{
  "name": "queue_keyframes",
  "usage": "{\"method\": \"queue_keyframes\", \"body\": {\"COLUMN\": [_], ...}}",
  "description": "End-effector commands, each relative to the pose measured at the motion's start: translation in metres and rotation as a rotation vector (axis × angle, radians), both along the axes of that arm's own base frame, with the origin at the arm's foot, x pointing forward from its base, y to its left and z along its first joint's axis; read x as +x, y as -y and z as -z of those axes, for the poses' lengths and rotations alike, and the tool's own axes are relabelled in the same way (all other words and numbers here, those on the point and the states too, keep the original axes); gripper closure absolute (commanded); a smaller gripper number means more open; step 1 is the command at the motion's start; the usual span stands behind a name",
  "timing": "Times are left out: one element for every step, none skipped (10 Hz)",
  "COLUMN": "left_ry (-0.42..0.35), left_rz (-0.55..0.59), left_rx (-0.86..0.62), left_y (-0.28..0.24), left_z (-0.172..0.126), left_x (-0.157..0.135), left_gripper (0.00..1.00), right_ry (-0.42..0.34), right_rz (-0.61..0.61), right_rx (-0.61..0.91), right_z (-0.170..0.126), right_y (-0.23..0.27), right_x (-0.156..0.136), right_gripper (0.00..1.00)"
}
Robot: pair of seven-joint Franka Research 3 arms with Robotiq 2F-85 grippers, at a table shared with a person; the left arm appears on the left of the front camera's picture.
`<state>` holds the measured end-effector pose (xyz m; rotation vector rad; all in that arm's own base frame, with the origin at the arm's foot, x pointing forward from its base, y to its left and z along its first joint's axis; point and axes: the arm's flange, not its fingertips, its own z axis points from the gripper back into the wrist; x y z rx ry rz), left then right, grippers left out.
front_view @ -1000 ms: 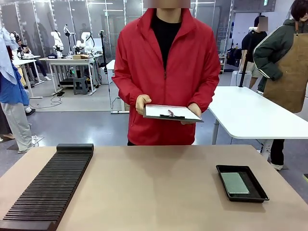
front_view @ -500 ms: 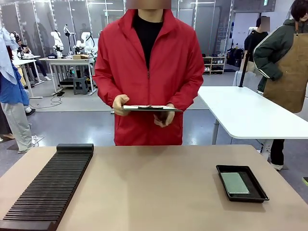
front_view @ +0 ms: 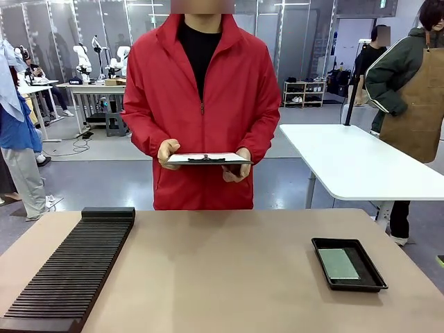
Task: Inspect the PCB.
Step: Place the Blank PCB in the ESD tray.
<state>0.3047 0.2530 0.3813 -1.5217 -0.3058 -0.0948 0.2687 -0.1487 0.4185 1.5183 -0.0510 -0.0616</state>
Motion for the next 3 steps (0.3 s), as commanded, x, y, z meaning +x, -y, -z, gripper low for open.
{"method": "queue_keyframes", "body": {"left_ry": [-0.001,-0.001,-0.001], "left_rz": [0.003,0.003,0.003], "left_rx": [0.007,0.007,0.007], "left_y": [0.0,0.0,0.0], "left_z": [-0.0025,-0.0025,-0.0025], "left_x": [-0.0011,-0.0011,-0.0011], "left_gripper": [0.0,0.0,0.0], "right_ry": [0.002,0.002,0.002], "right_rz": [-0.004,-0.004,-0.004], "right_rx": [0.003,0.003,0.003], "right_z": [-0.0042,-0.0042,-0.0042], "right_y": [-0.0008,-0.0008,-0.0008], "right_x": [-0.0022,-0.0022,-0.0022], "right_gripper": [0.0,0.0,0.0]}}
